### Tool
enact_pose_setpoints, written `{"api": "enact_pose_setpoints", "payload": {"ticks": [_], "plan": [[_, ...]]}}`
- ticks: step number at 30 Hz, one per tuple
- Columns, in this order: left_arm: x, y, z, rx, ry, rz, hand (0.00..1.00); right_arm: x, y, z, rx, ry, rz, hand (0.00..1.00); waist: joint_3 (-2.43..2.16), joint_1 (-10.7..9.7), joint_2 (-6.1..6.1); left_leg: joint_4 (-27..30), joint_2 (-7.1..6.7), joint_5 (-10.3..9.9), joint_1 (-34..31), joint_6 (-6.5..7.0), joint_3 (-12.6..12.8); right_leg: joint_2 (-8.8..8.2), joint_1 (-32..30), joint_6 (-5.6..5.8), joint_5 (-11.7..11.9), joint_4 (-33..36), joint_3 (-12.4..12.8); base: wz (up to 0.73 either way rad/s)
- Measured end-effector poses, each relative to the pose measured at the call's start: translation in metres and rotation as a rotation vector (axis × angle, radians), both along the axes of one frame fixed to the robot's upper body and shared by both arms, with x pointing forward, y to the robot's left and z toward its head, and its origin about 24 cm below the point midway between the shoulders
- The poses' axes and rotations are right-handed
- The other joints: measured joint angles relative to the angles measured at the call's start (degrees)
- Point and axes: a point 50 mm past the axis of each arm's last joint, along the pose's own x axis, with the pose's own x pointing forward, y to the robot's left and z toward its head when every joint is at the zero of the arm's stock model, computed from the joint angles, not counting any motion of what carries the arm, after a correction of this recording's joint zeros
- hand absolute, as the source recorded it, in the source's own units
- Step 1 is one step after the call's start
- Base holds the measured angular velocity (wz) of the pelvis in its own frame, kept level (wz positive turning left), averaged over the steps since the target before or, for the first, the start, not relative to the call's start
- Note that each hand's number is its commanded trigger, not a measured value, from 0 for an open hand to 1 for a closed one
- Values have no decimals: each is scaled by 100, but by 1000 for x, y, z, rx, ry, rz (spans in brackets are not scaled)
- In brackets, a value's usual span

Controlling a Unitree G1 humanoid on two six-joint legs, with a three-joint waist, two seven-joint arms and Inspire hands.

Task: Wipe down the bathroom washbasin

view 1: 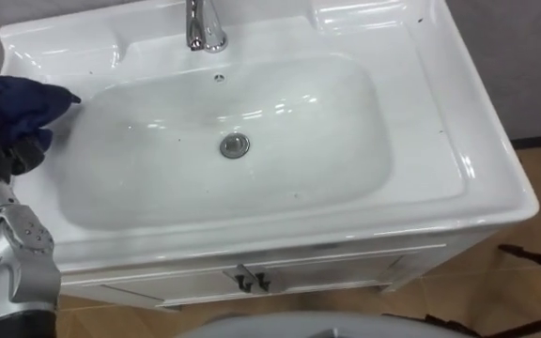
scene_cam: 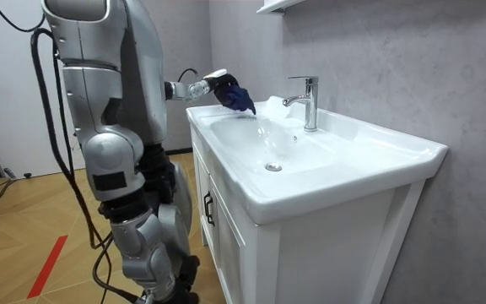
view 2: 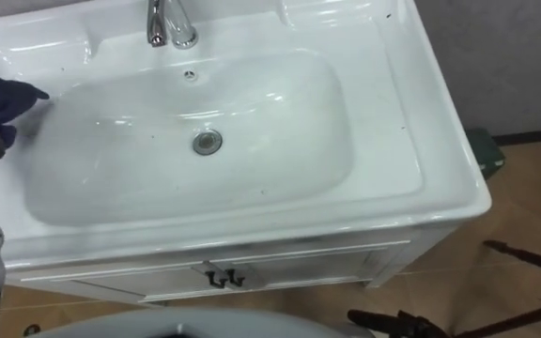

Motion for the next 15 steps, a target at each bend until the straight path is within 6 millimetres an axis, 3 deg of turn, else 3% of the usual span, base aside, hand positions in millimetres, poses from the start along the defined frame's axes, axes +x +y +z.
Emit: {"api": "enact_pose_setpoints", "payload": {"ticks": [15], "plan": [[-3,2,-11,-38,71,7,100,-1,1,0,-4,5,-8,0,-5,25,-34,1,-2,0,13,0,1,-1,11,-2,-13,0,4,0]]}}
